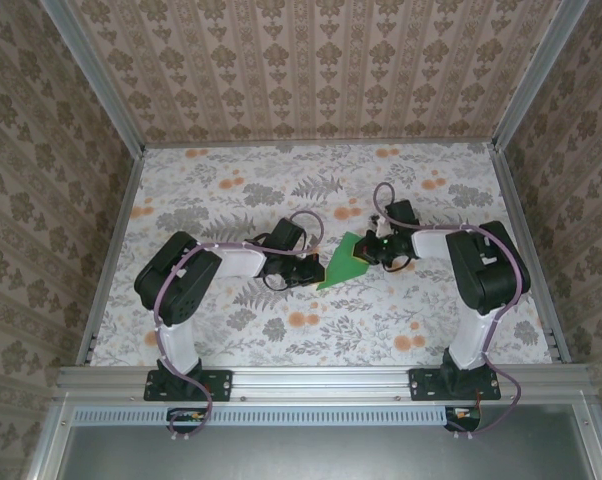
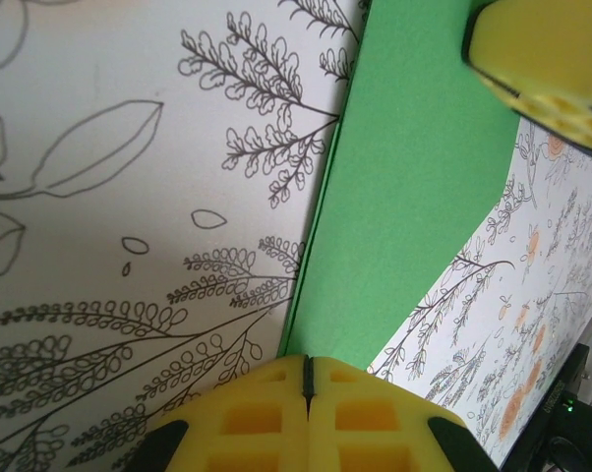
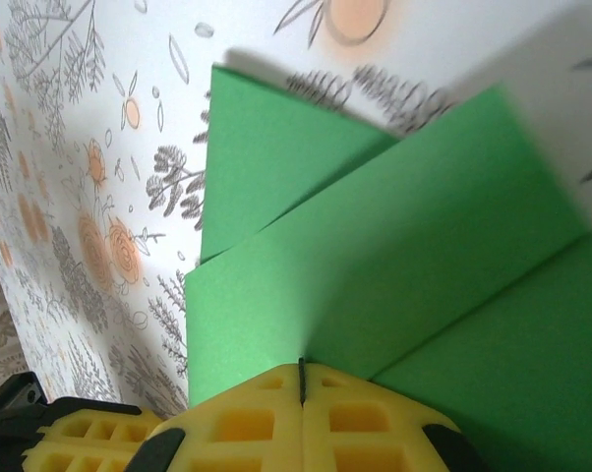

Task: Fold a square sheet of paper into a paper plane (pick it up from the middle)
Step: Fourth fold the wing at the center of the table.

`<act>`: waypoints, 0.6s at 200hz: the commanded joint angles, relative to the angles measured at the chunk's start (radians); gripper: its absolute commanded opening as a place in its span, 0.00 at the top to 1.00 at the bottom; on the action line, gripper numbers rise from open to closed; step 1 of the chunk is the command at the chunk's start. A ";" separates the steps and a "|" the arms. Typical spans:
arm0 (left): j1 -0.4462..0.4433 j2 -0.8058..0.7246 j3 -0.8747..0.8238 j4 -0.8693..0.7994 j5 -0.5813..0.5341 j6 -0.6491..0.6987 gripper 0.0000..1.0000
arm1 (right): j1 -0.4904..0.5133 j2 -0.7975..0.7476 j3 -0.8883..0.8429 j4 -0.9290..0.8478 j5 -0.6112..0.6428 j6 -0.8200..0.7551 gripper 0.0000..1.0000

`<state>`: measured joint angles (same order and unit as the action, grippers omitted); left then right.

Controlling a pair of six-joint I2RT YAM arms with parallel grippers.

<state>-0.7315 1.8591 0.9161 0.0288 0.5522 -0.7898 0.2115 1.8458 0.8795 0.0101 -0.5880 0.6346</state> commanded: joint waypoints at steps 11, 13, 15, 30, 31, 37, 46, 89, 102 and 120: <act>-0.006 0.031 -0.061 -0.181 -0.033 0.004 1.00 | -0.112 0.046 0.036 -0.042 0.142 -0.033 1.00; -0.005 0.031 -0.061 -0.180 -0.033 0.004 1.00 | -0.114 0.046 0.037 -0.039 0.137 -0.031 1.00; -0.005 0.031 -0.060 -0.179 -0.032 0.004 1.00 | -0.119 0.046 0.038 -0.037 0.132 -0.028 1.00; -0.006 0.030 -0.061 -0.178 -0.032 0.004 1.00 | -0.140 0.053 0.056 -0.035 0.118 -0.009 1.00; -0.006 0.030 -0.061 -0.177 -0.032 0.004 1.00 | -0.141 0.053 0.057 -0.038 0.119 -0.007 1.00; -0.006 0.029 -0.060 -0.178 -0.031 0.005 1.00 | -0.147 0.056 0.072 -0.052 0.121 0.004 1.00; -0.006 0.029 -0.059 -0.178 -0.029 0.006 1.00 | -0.154 0.057 0.094 -0.066 0.117 0.008 1.00; -0.006 0.020 -0.045 -0.176 -0.028 0.018 1.00 | -0.159 -0.009 0.121 -0.090 0.105 0.006 1.00; -0.008 0.009 -0.037 -0.161 -0.025 0.025 1.00 | -0.157 -0.062 0.087 -0.064 0.081 0.022 1.00; -0.006 -0.017 -0.006 -0.146 -0.025 0.042 1.00 | -0.142 -0.133 0.030 -0.055 0.053 0.046 0.97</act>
<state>-0.7322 1.8500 0.9123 0.0120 0.5613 -0.7891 0.0528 1.8240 0.9649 -0.0414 -0.5083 0.6434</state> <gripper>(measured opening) 0.053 0.057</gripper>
